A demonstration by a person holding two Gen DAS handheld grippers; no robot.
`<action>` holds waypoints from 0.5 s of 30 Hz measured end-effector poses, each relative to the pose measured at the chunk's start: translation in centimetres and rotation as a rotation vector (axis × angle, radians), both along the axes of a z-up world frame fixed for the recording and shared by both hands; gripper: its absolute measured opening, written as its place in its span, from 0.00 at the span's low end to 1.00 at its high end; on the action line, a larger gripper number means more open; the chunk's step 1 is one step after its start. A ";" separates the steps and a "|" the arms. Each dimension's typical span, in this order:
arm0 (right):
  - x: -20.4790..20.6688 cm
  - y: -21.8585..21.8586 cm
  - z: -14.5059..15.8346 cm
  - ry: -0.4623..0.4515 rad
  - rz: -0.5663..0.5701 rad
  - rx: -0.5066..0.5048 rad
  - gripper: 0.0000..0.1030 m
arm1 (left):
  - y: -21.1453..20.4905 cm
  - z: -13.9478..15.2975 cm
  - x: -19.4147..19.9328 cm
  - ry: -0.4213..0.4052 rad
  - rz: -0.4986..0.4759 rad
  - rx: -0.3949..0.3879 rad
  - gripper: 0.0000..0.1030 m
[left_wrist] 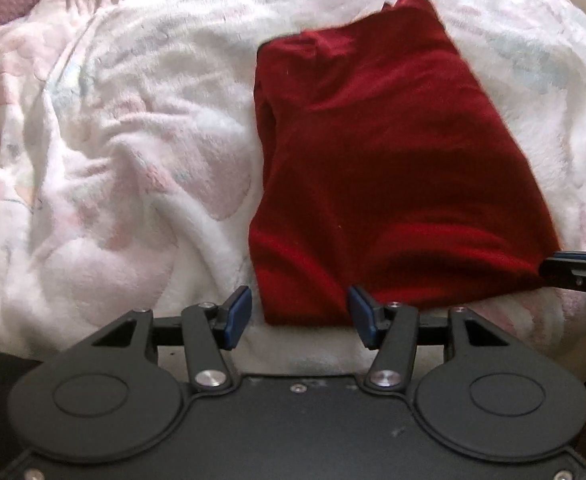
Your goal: Fold small clothes
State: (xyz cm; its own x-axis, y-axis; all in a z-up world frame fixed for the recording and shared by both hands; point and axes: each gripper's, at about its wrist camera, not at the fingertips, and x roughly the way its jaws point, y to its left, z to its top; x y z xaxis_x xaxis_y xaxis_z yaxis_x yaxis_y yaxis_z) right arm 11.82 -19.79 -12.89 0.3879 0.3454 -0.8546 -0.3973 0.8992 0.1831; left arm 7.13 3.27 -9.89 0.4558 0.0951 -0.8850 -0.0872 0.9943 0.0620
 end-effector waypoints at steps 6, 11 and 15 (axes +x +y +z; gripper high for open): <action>-2.0 -0.2 1.9 -0.076 0.047 0.016 0.30 | 1.4 1.5 -0.4 -0.035 0.020 0.002 0.53; -1.5 -0.3 1.4 -0.074 0.033 -0.008 0.38 | 2.6 0.4 0.6 -0.006 0.068 -0.048 0.52; -0.9 -0.1 0.5 -0.087 0.013 -0.043 0.40 | 2.5 -0.1 1.1 0.005 0.068 -0.041 0.53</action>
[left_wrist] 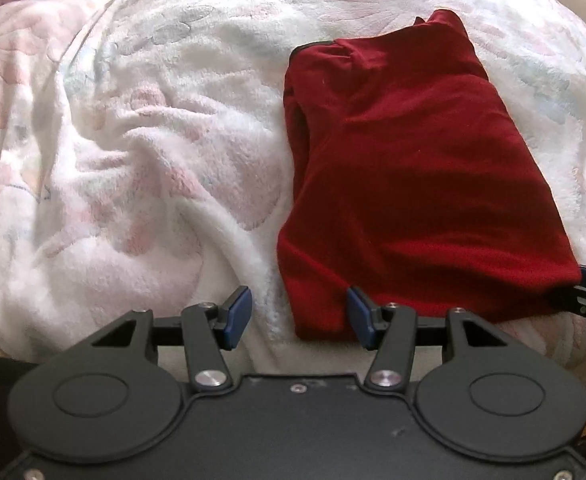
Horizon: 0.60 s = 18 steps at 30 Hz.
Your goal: Fold small clothes
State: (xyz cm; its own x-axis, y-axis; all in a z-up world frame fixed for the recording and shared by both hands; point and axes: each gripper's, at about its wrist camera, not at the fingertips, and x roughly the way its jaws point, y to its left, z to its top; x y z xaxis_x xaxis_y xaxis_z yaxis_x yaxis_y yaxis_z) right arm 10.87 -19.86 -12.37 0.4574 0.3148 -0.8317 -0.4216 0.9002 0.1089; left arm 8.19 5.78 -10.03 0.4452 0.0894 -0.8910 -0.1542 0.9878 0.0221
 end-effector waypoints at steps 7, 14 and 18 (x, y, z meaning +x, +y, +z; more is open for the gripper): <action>-0.2 -0.2 0.0 -0.009 0.009 -0.014 0.06 | 1.0 -0.9 -0.3 0.033 0.027 0.058 0.55; 0.1 -1.0 -1.8 0.061 0.016 -0.070 0.03 | 1.0 -1.5 -0.2 0.059 0.022 0.089 0.55; -0.5 -1.6 -1.9 0.057 -0.015 -0.115 0.00 | 0.6 0.4 -0.5 0.022 0.033 0.083 0.52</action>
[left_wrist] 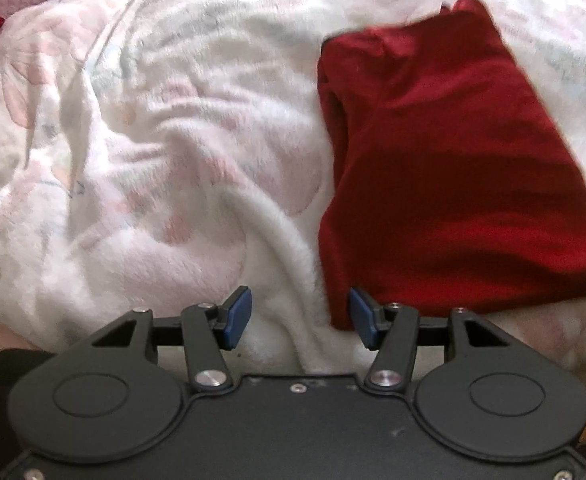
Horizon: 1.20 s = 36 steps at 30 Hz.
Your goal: Fold small clothes
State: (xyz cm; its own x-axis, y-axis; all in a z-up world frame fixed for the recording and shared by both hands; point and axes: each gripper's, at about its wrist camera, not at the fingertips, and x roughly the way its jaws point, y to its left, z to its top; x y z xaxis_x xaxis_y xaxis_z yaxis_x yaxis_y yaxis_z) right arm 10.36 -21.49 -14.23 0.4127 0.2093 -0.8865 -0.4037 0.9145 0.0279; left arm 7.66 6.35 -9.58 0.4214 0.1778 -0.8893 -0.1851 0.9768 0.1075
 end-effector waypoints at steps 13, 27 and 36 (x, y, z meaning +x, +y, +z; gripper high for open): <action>1.5 4.4 2.3 -0.075 0.044 0.196 0.04 | -4.6 -1.8 3.6 0.005 -0.116 -0.100 0.53; 0.3 3.4 4.2 -0.071 0.068 0.152 0.09 | -2.6 2.6 3.6 -0.097 -0.072 -0.090 0.53; 6.7 8.0 1.6 -0.093 -0.020 0.189 0.08 | -1.8 -2.1 9.7 -0.044 -0.014 -0.071 0.62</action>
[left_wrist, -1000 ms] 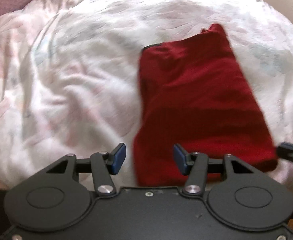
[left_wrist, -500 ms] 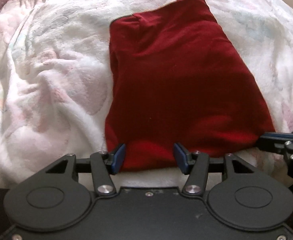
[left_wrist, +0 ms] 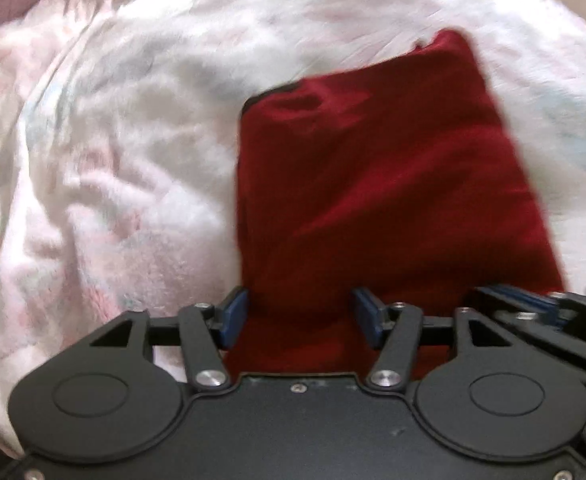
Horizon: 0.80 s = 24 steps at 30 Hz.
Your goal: Fold small clothes
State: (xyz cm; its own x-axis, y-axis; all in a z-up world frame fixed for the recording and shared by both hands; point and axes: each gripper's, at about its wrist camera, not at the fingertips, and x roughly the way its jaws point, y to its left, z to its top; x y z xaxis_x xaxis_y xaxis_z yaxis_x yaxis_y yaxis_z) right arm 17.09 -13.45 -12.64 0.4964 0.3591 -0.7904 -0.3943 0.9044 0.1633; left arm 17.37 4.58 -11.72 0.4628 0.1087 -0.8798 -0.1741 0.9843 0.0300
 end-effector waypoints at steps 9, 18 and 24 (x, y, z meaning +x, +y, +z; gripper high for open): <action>1.6 -3.2 -1.0 0.031 -0.037 0.006 0.00 | 2.6 1.0 -2.8 0.010 0.021 0.021 0.62; 3.1 -6.1 1.7 -0.038 -0.180 -0.019 0.20 | -0.6 4.5 2.7 -0.140 -0.057 0.115 0.59; 6.3 -2.1 1.3 -0.139 -0.148 0.094 0.20 | 1.1 1.2 7.3 -0.203 0.055 0.012 0.59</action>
